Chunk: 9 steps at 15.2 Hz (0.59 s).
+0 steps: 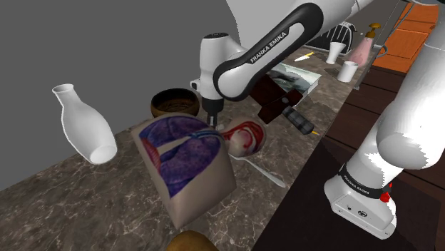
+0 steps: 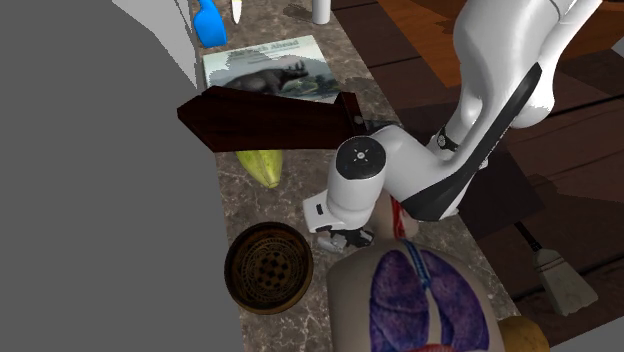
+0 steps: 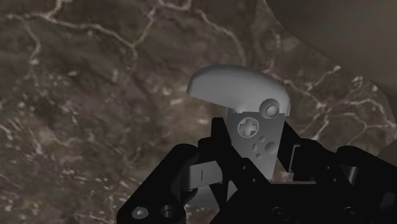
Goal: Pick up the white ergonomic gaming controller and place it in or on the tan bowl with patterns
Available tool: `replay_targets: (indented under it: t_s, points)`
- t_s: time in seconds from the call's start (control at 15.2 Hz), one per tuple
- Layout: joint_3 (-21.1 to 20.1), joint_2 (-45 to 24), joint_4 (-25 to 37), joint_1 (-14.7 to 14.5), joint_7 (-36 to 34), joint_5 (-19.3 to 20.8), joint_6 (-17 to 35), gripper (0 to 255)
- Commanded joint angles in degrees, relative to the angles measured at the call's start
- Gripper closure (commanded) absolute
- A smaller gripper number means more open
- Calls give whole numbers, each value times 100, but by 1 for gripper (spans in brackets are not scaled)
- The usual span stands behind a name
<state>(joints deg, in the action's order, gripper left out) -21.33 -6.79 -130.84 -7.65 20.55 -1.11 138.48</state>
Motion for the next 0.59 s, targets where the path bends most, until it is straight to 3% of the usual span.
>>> replay_targets:
  t_s: [0.0, 0.53]
  points:
    - [-11, 90, 32, 7, 31, -49, -119, 255]
    - [-27, 508, 244, 35, 141, -235, -725, 255]
